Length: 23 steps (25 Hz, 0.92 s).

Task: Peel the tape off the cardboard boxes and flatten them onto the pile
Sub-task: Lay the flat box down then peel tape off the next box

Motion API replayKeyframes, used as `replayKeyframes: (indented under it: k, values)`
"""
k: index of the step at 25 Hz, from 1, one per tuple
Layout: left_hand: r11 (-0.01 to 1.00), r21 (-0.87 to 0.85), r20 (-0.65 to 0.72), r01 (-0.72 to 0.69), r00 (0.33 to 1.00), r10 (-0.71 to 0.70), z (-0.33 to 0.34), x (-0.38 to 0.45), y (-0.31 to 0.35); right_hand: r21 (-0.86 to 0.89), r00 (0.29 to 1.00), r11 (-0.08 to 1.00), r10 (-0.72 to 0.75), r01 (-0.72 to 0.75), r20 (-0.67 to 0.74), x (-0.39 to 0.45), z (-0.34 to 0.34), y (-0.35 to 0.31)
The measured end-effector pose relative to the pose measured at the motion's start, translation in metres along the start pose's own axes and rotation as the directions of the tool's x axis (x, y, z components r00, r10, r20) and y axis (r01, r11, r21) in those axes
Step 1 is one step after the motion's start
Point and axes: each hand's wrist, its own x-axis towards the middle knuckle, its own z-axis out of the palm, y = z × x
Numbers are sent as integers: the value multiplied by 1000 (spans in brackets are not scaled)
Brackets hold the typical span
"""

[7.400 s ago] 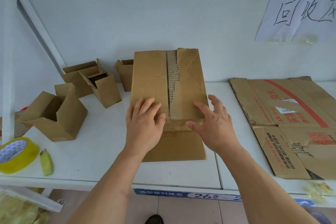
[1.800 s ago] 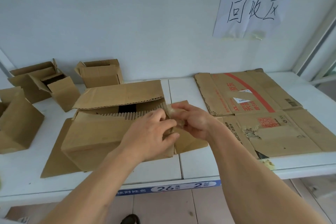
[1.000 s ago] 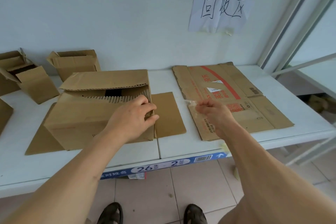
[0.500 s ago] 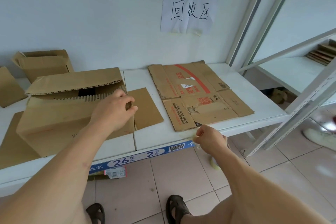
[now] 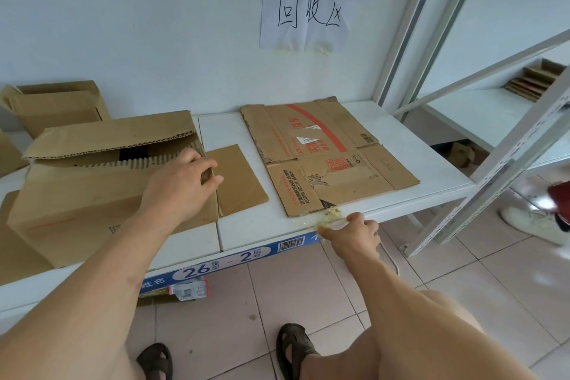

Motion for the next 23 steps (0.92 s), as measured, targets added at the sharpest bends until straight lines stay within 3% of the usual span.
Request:
replayKeyframes:
  k: [2, 4, 7, 11, 18, 21, 23]
  values:
    - [1000, -10, -1, -6, 1000, 6, 1, -1, 1, 112, 999, 993, -39, 37, 12, 2, 5, -6]
    - [1000, -13, -10, -8, 1000, 7, 1, -1, 2, 299, 998, 953, 38, -49, 43, 3, 13, -8]
    - [1000, -16, -20, -8, 1000, 8, 2, -1, 3, 651, 925, 656, 271, -381, 267, 2, 16, -7]
    - [1000, -24, -18, -9, 1000, 8, 2, 1, 2, 732, 819, 378, 171, -568, 548, -3, 6, -6]
    - [999, -52, -25, 6, 1000, -7, 3, 3, 5, 758, 812, 311, 92, -573, 577, -13, 41, 14]
    - [999, -37, -37, -9, 999, 8, 4, 2, 4, 718, 785, 320, 206, -619, 585, -18, 73, 36]
    - [999, -31, -41, -23, 999, 22, 4, 1, 3, 663, 802, 451, 340, -598, 492, -18, 87, 52]
